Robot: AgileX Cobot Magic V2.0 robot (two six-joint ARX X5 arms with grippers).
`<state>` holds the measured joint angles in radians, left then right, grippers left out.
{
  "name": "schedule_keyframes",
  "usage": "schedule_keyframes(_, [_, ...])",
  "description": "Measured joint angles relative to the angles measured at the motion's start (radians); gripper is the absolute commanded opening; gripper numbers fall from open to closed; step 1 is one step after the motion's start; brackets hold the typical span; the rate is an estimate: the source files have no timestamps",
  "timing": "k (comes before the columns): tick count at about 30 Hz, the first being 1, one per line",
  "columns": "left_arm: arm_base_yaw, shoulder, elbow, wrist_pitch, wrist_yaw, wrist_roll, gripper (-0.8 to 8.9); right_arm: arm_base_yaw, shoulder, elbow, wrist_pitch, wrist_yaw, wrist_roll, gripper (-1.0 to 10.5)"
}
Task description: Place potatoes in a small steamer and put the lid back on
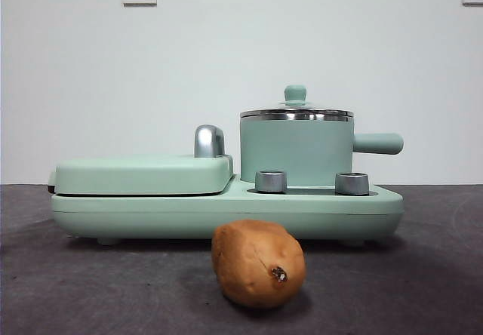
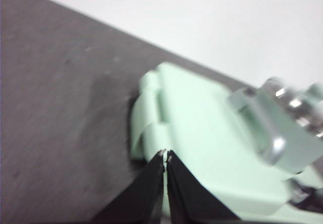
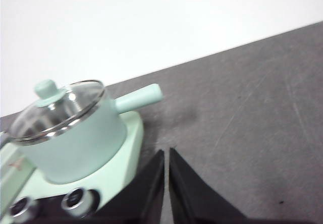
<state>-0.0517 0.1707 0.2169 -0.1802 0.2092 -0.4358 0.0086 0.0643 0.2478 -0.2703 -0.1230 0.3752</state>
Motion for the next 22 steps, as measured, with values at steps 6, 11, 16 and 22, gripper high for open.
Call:
schedule_keyframes(6, [-0.036,0.188,0.207,-0.077,0.013,0.005,0.09,0.006,0.14,0.184,-0.116,-0.136,0.014,0.1])
schedule_keyframes(11, [-0.052,0.373,0.404,-0.167,0.106,0.085,0.09,0.012,0.276,0.323,-0.171,-0.279,-0.006,0.1])
schedule_keyframes(16, [-0.071,0.557,0.563,-0.26,0.269,0.188,0.09,0.023,0.409,0.448,-0.243,-0.418,-0.067,0.1])
schedule_keyframes(22, [-0.104,0.679,0.651,-0.307,0.398,0.289,0.1,0.032,0.5,0.52,-0.27,-0.542,-0.146,0.1])
